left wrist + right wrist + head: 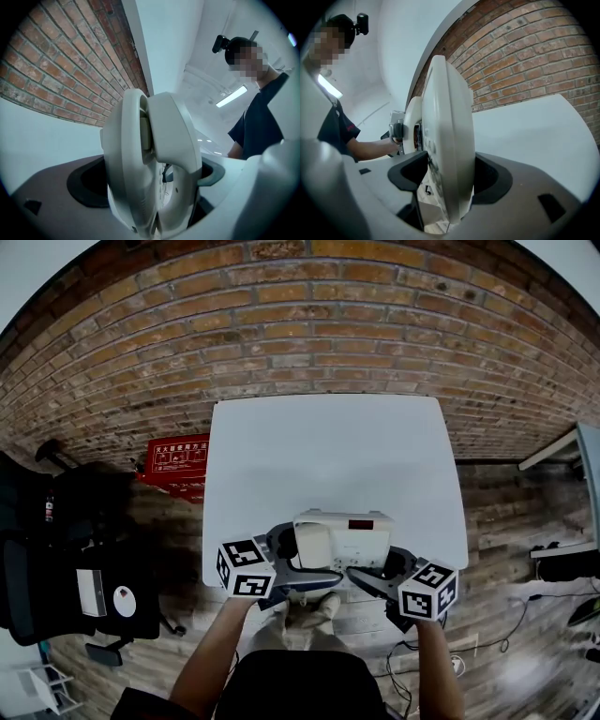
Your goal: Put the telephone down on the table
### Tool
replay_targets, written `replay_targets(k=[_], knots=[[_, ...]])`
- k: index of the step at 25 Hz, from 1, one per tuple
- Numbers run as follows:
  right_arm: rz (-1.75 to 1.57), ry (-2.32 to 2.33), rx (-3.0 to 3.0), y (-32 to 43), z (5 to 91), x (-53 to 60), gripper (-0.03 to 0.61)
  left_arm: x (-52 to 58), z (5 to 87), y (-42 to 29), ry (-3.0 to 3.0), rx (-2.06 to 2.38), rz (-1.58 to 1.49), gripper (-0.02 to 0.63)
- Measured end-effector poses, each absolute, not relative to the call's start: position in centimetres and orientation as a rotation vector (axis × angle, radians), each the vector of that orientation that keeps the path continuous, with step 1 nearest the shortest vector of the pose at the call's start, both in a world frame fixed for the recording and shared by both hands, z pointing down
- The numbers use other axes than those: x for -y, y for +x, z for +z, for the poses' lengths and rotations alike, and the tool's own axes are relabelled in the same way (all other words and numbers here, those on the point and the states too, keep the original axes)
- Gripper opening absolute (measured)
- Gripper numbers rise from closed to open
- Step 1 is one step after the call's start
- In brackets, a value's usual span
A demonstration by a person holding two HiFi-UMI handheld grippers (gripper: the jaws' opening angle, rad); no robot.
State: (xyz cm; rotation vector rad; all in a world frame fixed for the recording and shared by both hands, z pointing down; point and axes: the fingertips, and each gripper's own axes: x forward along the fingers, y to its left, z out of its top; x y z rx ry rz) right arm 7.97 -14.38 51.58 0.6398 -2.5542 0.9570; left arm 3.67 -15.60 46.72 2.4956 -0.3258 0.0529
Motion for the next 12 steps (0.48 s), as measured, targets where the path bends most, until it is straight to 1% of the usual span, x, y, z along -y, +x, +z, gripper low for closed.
replay_targets(k=[12], knots=[[0.988,0.621,2.516,8.5,55.2,15.1,0.276,16.3,50.7,4.3,2.464,0.325,0.103,0.509]])
